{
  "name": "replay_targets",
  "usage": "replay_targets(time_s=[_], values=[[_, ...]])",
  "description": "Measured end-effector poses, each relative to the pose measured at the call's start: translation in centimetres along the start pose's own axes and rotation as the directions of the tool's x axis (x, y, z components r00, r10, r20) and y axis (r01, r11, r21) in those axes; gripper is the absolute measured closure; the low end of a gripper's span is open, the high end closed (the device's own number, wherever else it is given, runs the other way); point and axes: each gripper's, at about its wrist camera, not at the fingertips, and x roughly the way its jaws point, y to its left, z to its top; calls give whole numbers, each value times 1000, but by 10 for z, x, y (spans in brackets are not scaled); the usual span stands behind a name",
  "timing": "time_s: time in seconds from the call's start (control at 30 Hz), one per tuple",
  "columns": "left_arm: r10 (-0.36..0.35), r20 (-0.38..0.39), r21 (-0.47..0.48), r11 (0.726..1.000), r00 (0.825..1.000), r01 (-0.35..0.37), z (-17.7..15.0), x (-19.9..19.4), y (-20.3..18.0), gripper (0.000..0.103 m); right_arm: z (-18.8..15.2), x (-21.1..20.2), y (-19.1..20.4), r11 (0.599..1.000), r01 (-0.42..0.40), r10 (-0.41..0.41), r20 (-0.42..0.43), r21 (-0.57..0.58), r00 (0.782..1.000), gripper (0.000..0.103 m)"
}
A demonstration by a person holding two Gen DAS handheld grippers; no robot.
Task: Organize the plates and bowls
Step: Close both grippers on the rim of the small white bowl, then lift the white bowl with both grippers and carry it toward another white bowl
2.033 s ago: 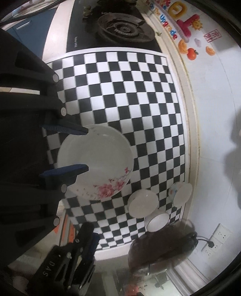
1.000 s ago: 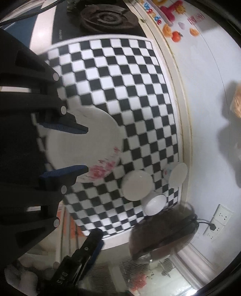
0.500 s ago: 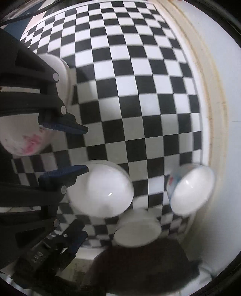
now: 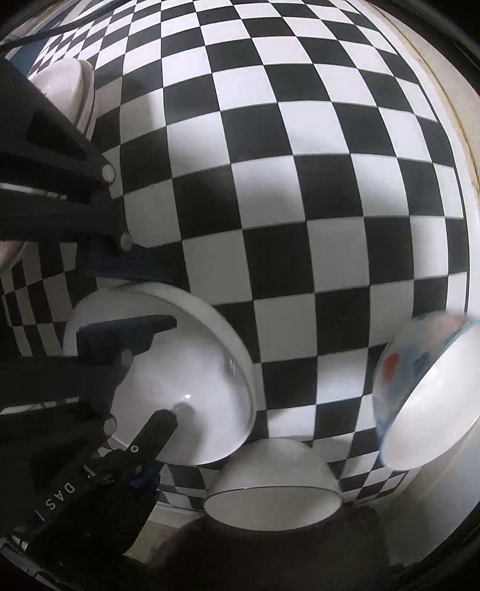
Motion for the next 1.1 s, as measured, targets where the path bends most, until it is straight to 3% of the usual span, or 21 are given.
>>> replay_targets(time_s=[0.33, 0.6, 0.93, 1.1], values=[[-11, 24, 7, 1000, 1000, 11, -19, -14, -8, 88, -11, -7, 5, 1000, 7, -7, -17, -24, 1000, 93], [-9, 16, 64, 998, 1000, 8, -65, -26, -27, 88, -55, -38, 3, 999, 6, -7, -12, -47, 1000, 93], [27, -58, 86, 996, 998, -22, -114, 7, -34, 88, -110, -35, -17, 998, 26, -29, -52, -48, 998, 93], [56, -84, 91, 995, 995, -48, -119, 27, -43, 88, -121, -23, -24, 998, 31, -34, -77, -46, 996, 93]])
